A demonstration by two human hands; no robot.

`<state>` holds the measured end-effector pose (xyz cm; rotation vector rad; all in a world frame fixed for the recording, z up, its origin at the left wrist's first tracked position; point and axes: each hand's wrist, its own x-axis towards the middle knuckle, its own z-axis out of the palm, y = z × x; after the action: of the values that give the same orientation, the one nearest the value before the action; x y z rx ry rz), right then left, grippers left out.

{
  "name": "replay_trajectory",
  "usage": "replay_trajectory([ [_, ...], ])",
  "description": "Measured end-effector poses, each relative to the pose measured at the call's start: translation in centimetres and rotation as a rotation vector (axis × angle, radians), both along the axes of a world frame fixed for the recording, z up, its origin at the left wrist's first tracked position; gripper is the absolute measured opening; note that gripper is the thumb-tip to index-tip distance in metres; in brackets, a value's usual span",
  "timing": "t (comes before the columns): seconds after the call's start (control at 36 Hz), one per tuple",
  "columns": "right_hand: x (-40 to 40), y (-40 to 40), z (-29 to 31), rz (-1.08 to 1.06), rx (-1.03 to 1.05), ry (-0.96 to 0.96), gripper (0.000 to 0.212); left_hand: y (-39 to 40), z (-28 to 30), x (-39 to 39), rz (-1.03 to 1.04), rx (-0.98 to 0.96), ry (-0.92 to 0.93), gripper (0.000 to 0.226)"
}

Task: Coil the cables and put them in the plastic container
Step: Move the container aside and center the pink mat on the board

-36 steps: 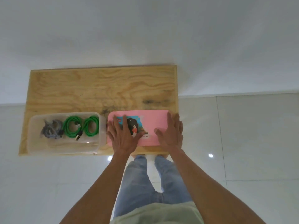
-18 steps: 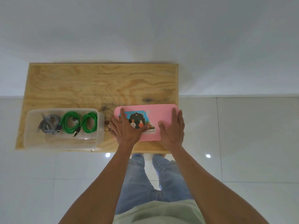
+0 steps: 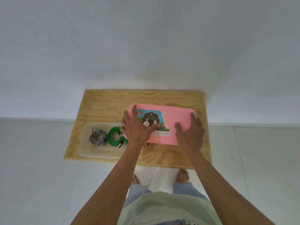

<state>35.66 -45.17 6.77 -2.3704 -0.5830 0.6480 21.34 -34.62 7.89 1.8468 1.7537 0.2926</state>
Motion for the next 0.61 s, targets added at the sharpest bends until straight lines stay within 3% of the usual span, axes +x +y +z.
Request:
replay_trajectory([
  [0.31, -16.7, 5.8, 0.0, 0.168, 0.069, -0.015, 0.073, 5.3, -0.4, -18.3, 0.114, -0.016, -0.01, 0.119],
  [0.61, -20.6, 5.8, -3.1, 0.177, -0.076, -0.004, 0.071, 5.5, -4.4, -22.2, 0.026, -0.155, 0.001, 0.115],
])
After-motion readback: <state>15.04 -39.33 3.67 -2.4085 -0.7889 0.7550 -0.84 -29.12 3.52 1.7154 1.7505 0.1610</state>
